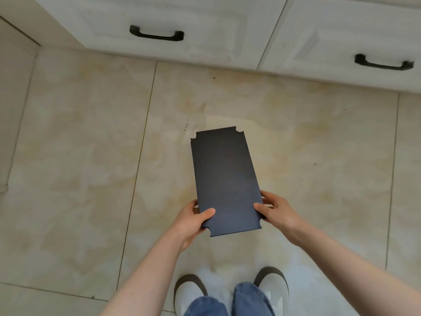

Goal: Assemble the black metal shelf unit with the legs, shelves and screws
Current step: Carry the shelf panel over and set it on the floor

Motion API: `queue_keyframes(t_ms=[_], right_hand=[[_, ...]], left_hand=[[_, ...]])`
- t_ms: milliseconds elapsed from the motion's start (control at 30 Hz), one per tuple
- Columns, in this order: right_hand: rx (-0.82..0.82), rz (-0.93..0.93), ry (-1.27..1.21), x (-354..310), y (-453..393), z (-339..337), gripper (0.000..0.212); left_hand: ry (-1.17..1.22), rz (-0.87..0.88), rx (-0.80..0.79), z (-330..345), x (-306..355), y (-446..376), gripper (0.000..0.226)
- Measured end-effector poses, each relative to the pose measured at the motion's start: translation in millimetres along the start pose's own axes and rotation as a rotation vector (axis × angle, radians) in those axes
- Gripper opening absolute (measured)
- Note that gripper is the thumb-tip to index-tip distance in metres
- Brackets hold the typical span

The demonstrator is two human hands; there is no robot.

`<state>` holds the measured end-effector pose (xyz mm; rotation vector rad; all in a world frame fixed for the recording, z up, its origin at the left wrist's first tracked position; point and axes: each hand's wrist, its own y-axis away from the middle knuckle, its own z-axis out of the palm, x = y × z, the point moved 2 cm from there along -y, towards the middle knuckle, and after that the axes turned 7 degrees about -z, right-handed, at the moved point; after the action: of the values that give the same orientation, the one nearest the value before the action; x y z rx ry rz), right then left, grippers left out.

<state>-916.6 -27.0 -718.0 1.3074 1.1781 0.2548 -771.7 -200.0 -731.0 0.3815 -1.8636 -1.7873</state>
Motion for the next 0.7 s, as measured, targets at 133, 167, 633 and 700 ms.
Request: queue_keyframes(t_ms=[133,167,633,700], right_hand=[[0.006,-0.014,0.034,3.3,-10.2,13.0,0.045],[-0.002,-0.020,0.045,2.7,-12.8,16.4,0.046],[-0.107,0.105,0.076,9.0,-47.9,44.0,0.038],[-0.095,0.117,0.143,9.1,-42.2,43.2,0.038]], left_hand=[[-0.061,0.003,0.057,-6.7,-9.2,-10.7,0.042],[-0.072,-0.001,0.066,-8.3,-10.8,-13.6,0.043],[-0.083,-0.017,0.144,-18.8,-22.3,-42.1,0.055],[-0.092,-0.011,0.153,-19.1,-23.2,-33.5,0.055]])
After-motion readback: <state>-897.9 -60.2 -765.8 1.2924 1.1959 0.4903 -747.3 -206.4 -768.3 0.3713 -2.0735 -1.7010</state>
